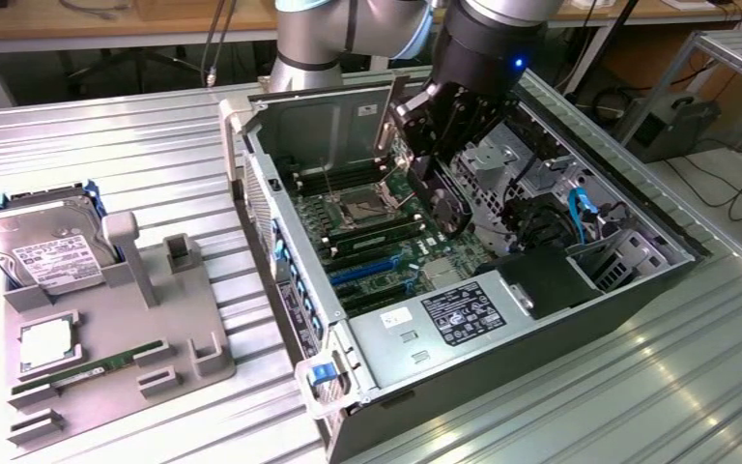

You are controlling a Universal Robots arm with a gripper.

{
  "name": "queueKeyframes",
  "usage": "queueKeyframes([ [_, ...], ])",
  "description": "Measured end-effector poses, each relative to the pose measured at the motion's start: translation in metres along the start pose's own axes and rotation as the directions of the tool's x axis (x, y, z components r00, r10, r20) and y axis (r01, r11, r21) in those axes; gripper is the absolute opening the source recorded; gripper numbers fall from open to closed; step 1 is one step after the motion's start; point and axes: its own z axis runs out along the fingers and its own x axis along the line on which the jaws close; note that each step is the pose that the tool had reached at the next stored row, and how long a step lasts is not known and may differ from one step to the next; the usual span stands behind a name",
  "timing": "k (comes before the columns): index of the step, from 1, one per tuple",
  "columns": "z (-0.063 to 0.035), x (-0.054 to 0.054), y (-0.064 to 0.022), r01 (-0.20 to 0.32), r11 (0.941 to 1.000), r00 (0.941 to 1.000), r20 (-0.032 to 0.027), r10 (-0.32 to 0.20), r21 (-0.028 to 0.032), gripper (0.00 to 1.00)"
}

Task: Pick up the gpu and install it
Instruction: 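Insert the gpu into the slot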

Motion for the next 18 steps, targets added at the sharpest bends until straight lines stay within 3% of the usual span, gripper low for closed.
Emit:
queueKeyframes([
  [2,0.0,0.0,0.0,0.042,0.9991,0.9991,-0.0038,-0.042,-0.0005,0.26],
  [3,0.0,0.0,0.0,0.08,0.9968,0.9967,-0.0074,-0.08,-0.0011,0.26],
  [7,0.0002,0.0,0.0,0.154,0.9881,0.988,-0.0142,-0.154,-0.0025,0.26],
  [10,0.0004,0.0,-0.0001,0.231,0.973,0.9728,-0.0214,-0.231,-0.0045,0.26],
  [13,0.0007,0.0,-0.0001,0.307,0.9518,0.9514,-0.0284,-0.307,-0.0071,0.26],
  [17,0.0013,0.0,-0.0001,0.402,0.9154,0.9147,-0.0372,-0.402,-0.0113,0.26],
  [18,0.0017,0.0,-0.0002,0.429,0.903,0.9022,-0.0396,-0.43,-0.0126,0.26],
])
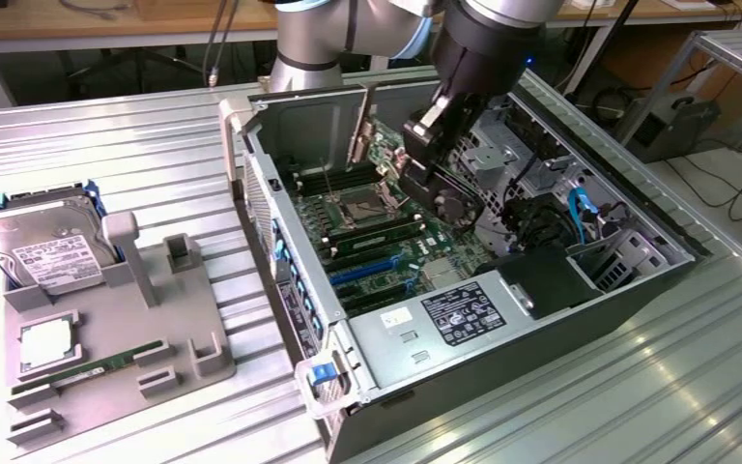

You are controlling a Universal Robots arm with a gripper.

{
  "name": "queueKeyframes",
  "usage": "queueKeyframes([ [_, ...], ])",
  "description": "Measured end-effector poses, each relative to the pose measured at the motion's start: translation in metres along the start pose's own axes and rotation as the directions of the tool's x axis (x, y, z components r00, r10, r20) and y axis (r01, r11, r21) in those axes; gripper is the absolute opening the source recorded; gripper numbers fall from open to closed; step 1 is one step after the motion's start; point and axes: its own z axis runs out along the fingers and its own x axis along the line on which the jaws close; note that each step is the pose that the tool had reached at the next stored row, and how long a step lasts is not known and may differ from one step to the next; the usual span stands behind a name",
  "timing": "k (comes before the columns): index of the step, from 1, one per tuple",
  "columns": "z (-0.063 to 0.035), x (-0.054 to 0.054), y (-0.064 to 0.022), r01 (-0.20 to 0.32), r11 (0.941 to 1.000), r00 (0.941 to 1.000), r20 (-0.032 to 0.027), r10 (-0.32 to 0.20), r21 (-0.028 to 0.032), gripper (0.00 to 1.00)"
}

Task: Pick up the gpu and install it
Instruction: 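Insert the gpu into the slot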

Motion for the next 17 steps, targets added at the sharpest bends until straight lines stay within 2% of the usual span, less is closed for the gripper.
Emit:
queueKeyframes([
  [2,0.0011,0.0,-0.0001,0.062,0.9981,0.998,-0.0059,-0.062,-0.0006,0.26],
  [4,0.002,0.0,-0.0002,0.099,0.9951,0.995,-0.0092,-0.099,-0.0013,0.26],
  [10,0.0049,0.0,-0.0005,0.222,0.975,0.9748,-0.0206,-0.222,-0.0042,0.26],
  [11,0.0056,0.0,-0.0005,0.244,0.9697,0.9694,-0.0227,-0.244,-0.0049,0.26],
  [14,0.0092,0.0,-0.0009,0.333,0.9429,0.9424,-0.0311,-0.333,-0.008,0.26],
  [15,0.01,0.0,-0.001,0.348,0.9376,0.937,-0.0326,-0.348,-0.0085,0.26],
  [17,0.0121,0.0,-0.0012,0.384,0.9233,0.9226,-0.036,-0.384,-0.01,0.26],
])
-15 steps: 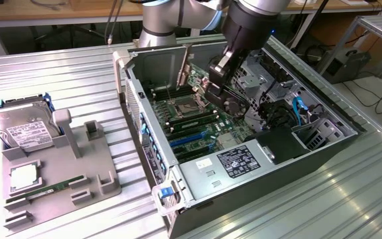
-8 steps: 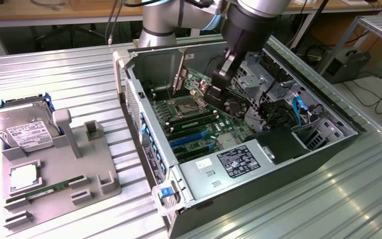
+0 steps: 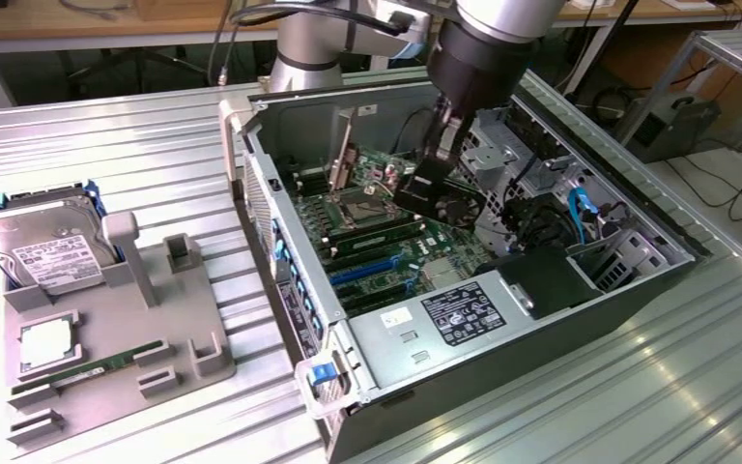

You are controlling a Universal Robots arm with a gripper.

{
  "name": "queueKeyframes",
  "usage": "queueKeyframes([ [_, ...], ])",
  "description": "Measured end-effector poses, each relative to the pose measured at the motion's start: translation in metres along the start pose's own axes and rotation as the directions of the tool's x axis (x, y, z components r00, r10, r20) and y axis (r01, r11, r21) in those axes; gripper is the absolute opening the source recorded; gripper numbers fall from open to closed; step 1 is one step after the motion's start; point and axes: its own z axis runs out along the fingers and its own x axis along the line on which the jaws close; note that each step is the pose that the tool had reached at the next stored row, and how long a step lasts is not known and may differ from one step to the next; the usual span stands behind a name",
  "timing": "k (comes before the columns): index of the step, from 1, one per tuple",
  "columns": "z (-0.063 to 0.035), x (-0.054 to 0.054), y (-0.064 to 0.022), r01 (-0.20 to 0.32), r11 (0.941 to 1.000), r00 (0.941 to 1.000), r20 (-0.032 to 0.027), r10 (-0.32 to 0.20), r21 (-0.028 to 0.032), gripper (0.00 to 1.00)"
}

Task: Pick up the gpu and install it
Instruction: 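Insert the gpu into the slot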

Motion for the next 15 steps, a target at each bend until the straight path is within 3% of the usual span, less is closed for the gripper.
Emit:
queueKeyframes([
  [3,0.0035,0.0,-0.0003,0.063,0.998,0.998,-0.0062,-0.063,-0.0005,0.26],
  [7,0.0078,0.0,-0.0007,0.149,0.9889,0.9888,-0.015,-0.149,-0.0016,0.26],
  [13,0.0138,0.0,-0.0013,0.296,0.9552,0.9547,-0.0286,-0.296,-0.0059,0.26],
  [15,0.0158,0.0,-0.0015,0.342,0.9398,0.9392,-0.0326,-0.342,-0.0077,0.26],
])
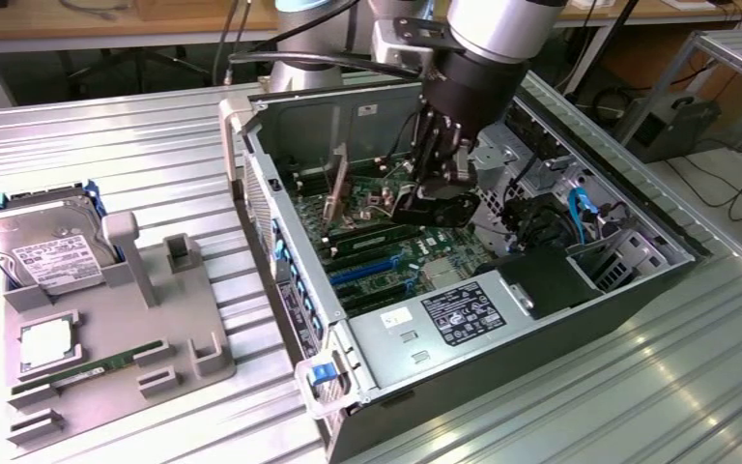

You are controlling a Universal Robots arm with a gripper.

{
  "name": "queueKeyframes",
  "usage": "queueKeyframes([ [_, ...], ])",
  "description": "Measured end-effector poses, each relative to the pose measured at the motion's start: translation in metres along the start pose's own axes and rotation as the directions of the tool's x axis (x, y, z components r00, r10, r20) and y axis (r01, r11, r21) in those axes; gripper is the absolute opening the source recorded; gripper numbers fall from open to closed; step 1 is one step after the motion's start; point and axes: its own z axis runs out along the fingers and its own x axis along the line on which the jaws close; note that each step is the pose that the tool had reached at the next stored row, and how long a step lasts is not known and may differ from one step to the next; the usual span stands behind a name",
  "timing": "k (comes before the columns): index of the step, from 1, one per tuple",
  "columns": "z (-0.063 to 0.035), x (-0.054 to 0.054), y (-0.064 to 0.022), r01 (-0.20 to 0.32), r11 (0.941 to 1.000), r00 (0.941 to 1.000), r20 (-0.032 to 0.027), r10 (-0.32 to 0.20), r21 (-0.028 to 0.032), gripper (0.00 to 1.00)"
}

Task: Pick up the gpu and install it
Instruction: 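Insert the gpu into the slot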

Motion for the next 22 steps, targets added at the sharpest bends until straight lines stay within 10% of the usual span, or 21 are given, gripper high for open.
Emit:
queueKeyframes([
  [5,0.0071,0.0,-0.0007,0.144,0.9896,0.9895,-0.0138,-0.144,-0.0019,0.26],
  [13,0.02,0.0,-0.0013,0.295,0.9554,0.955,-0.0276,-0.295,-0.0051,0.26],
  [22,0.0288,-0.003,0.014,0.301,0.9535,0.9536,-0.0277,-0.3,0.0216,0.26],
])
